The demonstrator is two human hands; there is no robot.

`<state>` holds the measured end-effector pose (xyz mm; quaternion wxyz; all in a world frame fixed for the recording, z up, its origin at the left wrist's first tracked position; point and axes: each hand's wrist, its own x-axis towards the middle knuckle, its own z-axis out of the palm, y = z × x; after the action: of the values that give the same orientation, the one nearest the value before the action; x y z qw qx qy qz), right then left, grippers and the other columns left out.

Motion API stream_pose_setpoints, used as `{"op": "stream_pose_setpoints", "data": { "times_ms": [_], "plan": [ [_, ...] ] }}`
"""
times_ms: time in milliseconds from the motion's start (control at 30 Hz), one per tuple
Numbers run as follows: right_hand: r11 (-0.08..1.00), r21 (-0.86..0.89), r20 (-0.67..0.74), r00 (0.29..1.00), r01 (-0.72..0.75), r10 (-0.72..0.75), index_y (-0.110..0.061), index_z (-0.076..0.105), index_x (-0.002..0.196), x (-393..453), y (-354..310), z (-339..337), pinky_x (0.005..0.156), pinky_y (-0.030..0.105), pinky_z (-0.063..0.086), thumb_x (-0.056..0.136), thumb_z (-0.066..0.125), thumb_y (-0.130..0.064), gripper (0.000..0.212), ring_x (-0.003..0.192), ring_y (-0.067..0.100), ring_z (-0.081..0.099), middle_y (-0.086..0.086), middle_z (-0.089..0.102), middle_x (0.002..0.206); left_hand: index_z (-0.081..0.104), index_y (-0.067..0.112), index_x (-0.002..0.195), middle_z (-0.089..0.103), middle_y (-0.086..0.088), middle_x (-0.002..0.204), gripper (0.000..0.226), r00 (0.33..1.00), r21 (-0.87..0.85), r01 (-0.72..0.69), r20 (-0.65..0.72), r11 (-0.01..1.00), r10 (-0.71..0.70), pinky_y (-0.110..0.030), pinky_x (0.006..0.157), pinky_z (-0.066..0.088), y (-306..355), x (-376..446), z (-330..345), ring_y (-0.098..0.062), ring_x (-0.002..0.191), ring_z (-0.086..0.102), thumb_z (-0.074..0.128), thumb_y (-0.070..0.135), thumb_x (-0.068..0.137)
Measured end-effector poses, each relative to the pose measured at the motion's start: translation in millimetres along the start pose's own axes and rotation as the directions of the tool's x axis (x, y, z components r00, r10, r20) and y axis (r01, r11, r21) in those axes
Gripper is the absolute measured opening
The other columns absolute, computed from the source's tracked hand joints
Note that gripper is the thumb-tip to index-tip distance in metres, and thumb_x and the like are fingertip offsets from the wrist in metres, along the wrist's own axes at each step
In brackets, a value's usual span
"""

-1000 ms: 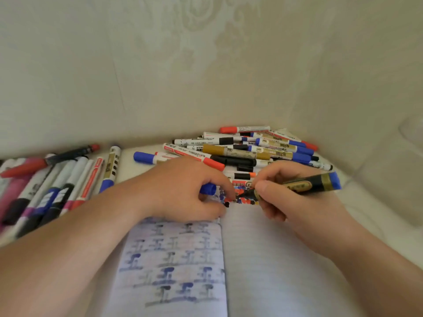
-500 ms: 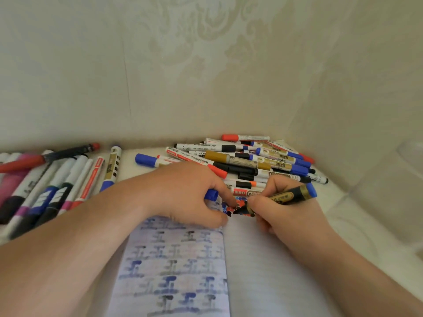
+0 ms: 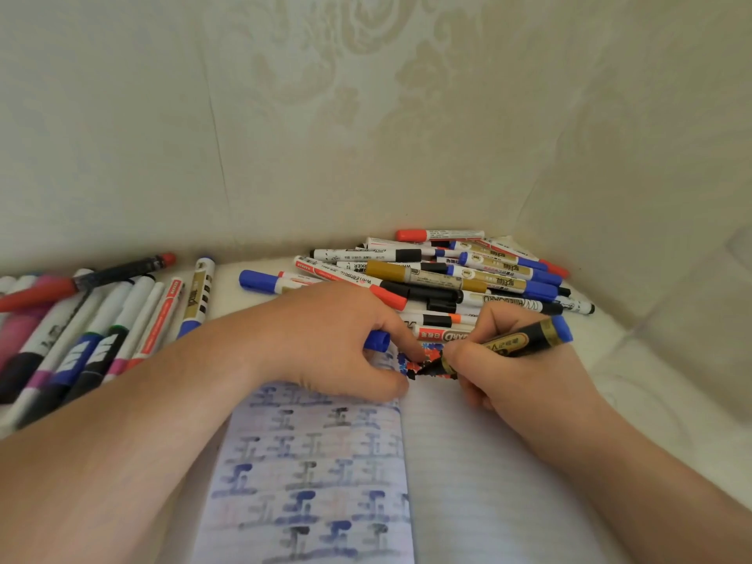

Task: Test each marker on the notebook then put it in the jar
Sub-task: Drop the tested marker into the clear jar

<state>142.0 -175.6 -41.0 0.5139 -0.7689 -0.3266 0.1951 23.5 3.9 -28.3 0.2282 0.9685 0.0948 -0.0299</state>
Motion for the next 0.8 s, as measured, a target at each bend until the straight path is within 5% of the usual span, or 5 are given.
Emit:
{"op": "stream_pose_setpoints", "data": {
  "times_ms": [800],
  "plan": [
    [1.0,-0.027,0.022,1.0,-0.013,0.014,-0.017,0.058,0.062,1.1,2.4,-0.4,0.042,0.024,0.04,0.085,0.075,-0.01,0.029,0.045,0.013,0.05,0.019,0.061,0.057,0.065,0.061,0.115,0.056,0.029,0.061,0.035,1.0,-0.007,-0.008,0.006,1.0,0.008,-0.023,0.057,0.042,-1.4,4.2,1.5,0.002,0.06,0.053,0.071,0.055,0.081]
  ]
}}
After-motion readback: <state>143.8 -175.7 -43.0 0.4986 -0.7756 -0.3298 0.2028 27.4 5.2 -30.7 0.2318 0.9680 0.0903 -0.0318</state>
